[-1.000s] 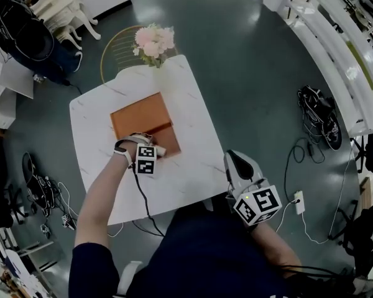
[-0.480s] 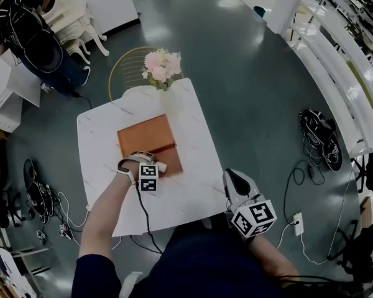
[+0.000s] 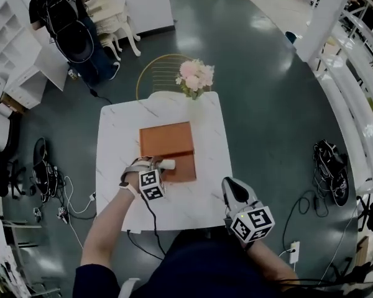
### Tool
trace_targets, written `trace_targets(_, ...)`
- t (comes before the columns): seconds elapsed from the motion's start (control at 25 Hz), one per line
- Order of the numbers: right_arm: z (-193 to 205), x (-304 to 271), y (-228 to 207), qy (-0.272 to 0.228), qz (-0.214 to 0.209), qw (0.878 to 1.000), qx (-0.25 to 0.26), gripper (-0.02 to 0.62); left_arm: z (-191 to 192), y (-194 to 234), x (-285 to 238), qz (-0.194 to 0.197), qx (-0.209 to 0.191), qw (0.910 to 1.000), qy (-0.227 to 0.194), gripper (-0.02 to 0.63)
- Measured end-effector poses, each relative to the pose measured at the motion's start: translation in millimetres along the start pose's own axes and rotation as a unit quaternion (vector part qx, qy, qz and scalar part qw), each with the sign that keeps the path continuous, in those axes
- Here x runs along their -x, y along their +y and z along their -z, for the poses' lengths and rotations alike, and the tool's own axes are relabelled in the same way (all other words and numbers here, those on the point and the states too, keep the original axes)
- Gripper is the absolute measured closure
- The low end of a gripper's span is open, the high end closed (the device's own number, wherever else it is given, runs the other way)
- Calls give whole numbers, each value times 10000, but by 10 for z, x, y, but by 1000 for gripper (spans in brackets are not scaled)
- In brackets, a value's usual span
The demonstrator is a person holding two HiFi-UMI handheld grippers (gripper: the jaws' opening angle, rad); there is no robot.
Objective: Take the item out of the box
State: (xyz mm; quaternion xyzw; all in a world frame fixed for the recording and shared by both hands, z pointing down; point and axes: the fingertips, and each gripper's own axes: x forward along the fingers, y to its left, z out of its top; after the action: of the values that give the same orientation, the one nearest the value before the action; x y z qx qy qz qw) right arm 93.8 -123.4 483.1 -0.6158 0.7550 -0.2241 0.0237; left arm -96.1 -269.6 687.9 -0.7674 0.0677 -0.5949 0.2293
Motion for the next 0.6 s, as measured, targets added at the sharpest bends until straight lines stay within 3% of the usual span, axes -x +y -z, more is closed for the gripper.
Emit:
trace_targets(0.12,4,-107,102,80,-265,9996,48,593,-22,102,263,-422,910,9946,-263,439)
trace_targets(0.2,-3,-172,160,120,-414,9991,66,594,-60,138,456,-571,1614,9837,-553,439)
trace_targets(0.36,-20,-291,293,181,-691,9974,123,594,-92,158,854,-779,2778,9513,-1091,439)
trace_targets(0.48,-26,-362,378,237,-927,9952,195,594,-131,142,1139,-929,3378,9255,-1438,438)
trace_targets(0.6,-45,-419,463,264,-1122,9930,248,592,-136,141,1434,-1114,3980,8941,-1726,439)
